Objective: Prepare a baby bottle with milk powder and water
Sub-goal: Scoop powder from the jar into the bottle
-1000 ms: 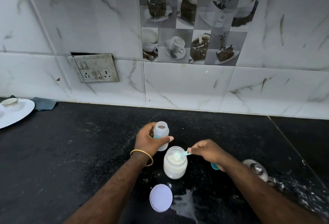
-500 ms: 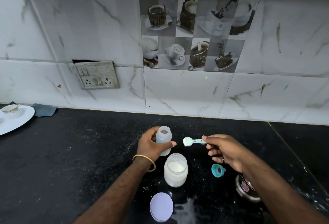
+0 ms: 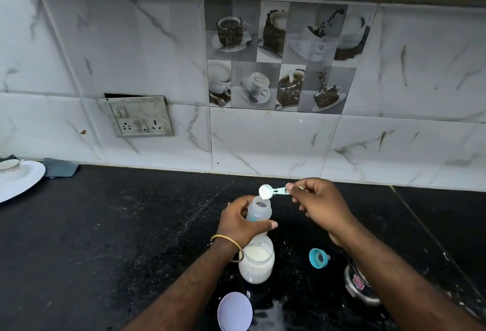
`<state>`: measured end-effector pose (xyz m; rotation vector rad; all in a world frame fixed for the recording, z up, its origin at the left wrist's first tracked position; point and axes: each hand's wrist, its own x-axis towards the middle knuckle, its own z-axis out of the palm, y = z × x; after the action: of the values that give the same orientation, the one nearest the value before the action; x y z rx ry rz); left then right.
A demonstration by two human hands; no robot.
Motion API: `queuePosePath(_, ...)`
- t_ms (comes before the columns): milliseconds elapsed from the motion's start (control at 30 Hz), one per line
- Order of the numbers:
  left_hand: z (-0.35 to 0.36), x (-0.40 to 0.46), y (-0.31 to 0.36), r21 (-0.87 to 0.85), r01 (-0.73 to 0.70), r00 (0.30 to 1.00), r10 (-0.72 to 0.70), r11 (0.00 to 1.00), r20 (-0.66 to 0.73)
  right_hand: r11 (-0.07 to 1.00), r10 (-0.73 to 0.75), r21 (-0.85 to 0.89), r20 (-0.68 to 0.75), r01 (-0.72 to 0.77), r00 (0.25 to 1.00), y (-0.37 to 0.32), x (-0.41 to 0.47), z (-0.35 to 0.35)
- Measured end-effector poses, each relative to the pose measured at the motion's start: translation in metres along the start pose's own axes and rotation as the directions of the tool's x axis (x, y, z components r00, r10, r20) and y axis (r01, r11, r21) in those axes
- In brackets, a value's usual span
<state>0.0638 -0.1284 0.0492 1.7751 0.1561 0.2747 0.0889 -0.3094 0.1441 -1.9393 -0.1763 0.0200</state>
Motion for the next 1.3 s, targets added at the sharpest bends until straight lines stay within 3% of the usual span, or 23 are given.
queuePosePath(100,0.003,0.0,0.002,0.01,-0.011,1.0,0.011,1.0,0.004,0.975,-0.162,-0.161,-0.039,0.153,0.986,0.005,-0.004,0.0)
queuePosePath(200,0.004,0.0,0.004,0.017,-0.011,1.0,0.011,1.0,0.001,0.885,-0.341,-0.344,-0.019,0.314,0.94,0.005,-0.01,0.001)
queuePosePath(300,0.006,0.0,0.004,0.022,-0.004,1.0,0.004,1.0,-0.001,0.726,-0.484,-0.536,0.049,0.432,0.874,0.003,-0.018,0.004)
queuePosePath(400,0.008,0.0,0.005,0.024,0.001,1.0,-0.001,1.0,0.004,0.501,-0.613,-0.686,0.148,0.527,0.776,0.004,-0.024,0.007)
queuePosePath(500,0.009,-0.001,0.005,0.017,0.012,1.0,-0.012,1.0,0.001,0.337,-0.679,-0.757,0.216,0.559,0.701,0.005,-0.028,0.008)
queuePosePath(733,0.01,-0.001,0.003,-0.017,0.034,0.999,-0.034,0.999,-0.009,0.178,-0.721,-0.82,0.268,0.545,0.639,0.011,-0.031,0.009)
queuePosePath(900,0.009,-0.001,0.001,-0.007,0.037,0.999,-0.037,0.999,-0.018,0.144,-0.708,-0.829,0.295,0.541,0.642,0.016,-0.03,0.01)
queuePosePath(1300,0.008,-0.001,0.001,0.005,0.043,0.999,-0.043,0.999,-0.017,0.186,-0.683,-0.832,0.272,0.522,0.678,0.016,-0.029,0.011)
